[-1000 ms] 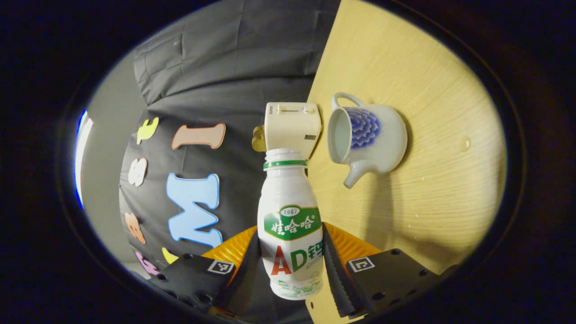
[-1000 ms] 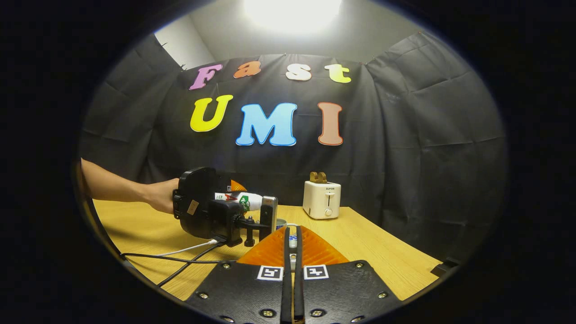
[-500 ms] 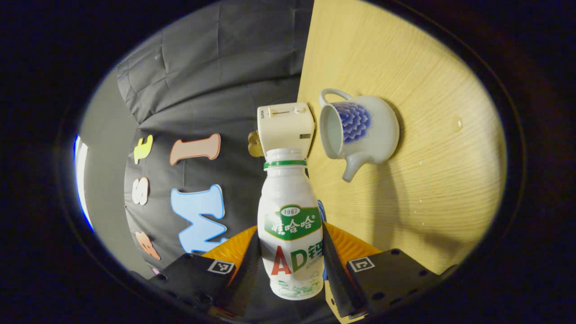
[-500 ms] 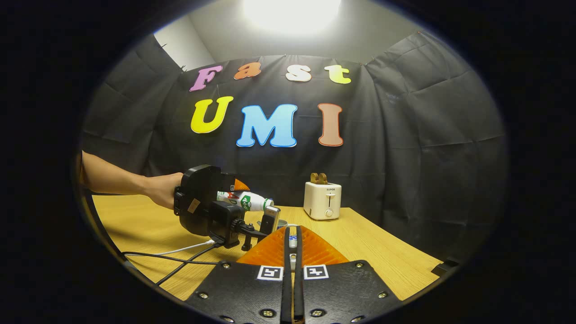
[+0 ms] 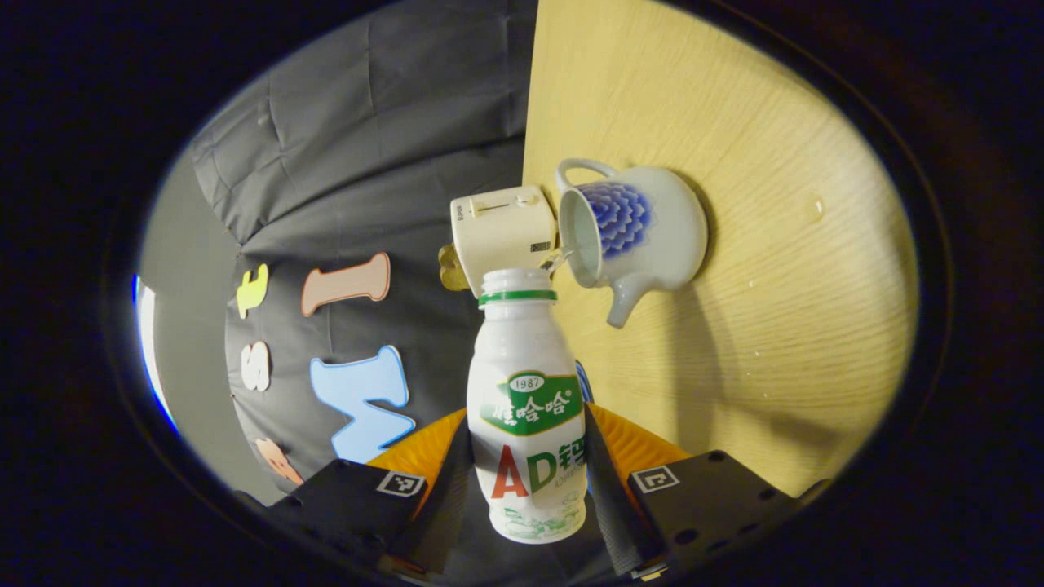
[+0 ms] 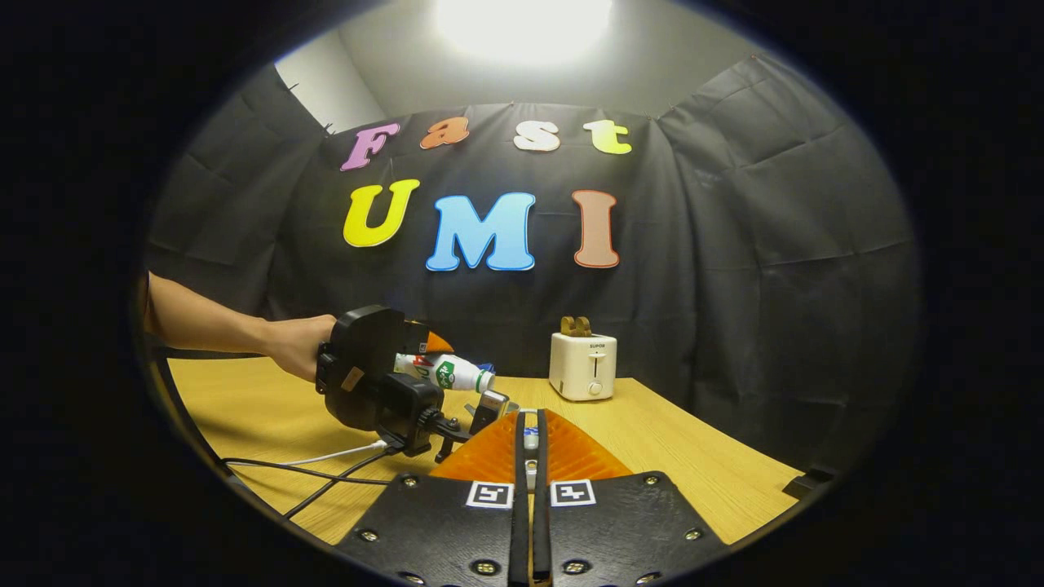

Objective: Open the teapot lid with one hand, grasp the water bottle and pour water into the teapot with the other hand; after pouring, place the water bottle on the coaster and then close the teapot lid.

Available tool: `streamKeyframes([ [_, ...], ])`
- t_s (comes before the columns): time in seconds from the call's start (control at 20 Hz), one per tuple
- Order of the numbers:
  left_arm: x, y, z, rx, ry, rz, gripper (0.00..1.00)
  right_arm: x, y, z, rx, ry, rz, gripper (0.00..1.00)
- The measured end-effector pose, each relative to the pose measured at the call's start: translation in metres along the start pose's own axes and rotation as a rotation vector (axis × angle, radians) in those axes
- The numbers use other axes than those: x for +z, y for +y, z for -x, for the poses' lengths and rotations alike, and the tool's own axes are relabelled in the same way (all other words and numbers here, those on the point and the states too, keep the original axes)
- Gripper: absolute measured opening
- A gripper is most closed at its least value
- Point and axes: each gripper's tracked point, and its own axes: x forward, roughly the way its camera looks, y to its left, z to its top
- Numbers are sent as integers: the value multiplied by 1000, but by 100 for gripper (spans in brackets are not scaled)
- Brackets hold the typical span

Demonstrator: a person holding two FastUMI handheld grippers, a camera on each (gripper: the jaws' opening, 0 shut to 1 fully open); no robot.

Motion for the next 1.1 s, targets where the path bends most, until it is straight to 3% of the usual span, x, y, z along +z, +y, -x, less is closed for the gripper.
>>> streamKeyframes([
  [0.1,0,1,0,0,1,-8,82,-1,0,0,0,2,0,2],
  [0.15,-1,1,-1,-1,1,-17,72,-1,1,-1,1,3,0,2],
  [0.2,0,1,-1,-4,2,-28,82,-1,1,-1,2,5,1,2],
  [0.25,0,2,0,-2,0,-36,77,0,0,0,1,1,-1,2],
  [0.3,0,1,1,-7,2,-42,82,2,-1,1,-1,-8,-5,2],
  [0.4,1,3,0,-5,2,-53,82,5,-2,2,-9,-22,-5,2],
  [0.6,5,6,3,16,1,-100,77,5,-1,2,-4,-18,-4,2],
  [0.65,6,5,4,19,1,-108,82,6,-1,2,-5,-19,-5,2],
  [0.75,4,4,3,9,5,-115,77,9,-2,4,-7,-31,-8,2],
  [0.8,6,6,4,12,7,-123,82,10,-2,4,-8,-35,-7,2],
  [0.95,3,6,3,16,12,-142,77,10,-2,4,-8,-36,-4,2],
  [1.1,2,8,3,16,10,-179,82,8,-2,4,-6,-28,-8,2],
])
